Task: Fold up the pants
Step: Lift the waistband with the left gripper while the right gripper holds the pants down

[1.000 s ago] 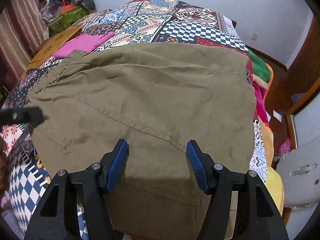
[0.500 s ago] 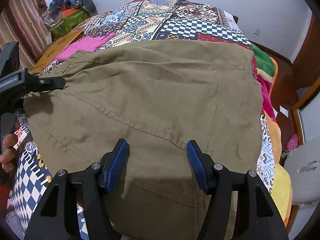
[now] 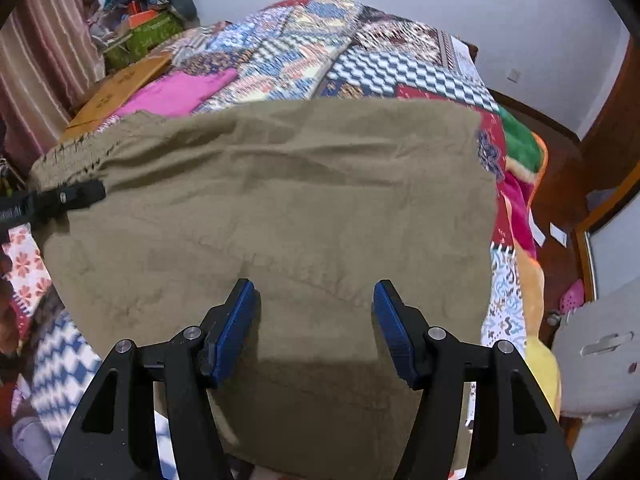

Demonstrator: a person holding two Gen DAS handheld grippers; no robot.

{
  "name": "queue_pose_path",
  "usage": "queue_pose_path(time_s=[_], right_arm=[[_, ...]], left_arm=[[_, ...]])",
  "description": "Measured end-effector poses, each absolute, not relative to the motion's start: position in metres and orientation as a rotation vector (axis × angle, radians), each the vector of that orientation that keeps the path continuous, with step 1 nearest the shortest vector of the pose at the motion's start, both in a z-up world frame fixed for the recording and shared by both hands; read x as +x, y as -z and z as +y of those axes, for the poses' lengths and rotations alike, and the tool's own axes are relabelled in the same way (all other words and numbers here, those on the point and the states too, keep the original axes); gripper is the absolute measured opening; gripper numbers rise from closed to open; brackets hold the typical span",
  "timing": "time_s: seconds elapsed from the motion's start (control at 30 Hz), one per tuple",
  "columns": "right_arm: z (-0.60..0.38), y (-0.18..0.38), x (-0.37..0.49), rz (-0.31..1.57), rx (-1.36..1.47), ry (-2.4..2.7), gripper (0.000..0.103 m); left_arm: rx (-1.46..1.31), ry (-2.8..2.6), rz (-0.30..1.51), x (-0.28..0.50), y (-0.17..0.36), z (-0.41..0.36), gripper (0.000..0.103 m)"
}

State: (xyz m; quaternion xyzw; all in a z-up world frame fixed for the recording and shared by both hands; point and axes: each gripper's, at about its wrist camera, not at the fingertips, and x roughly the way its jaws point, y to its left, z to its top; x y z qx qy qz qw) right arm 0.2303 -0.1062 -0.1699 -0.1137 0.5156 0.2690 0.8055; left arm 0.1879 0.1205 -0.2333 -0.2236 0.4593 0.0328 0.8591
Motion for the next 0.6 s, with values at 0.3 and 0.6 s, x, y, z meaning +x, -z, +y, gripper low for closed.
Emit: queue_pose_path(time_s=[0.3,0.6], right_arm=[[-0.031,0.132,0.216,1.016,-0.284,-0.738,0.058],[0.061,0.188,0.224,1.219,-0.36,-0.844,0.058]], left_arm=[[-0.385,-0.178,0.896,0.125,0.212,0.13,0.036],[-0.365,-0.232,0.861,0.096,0.211,0.139,0.035]])
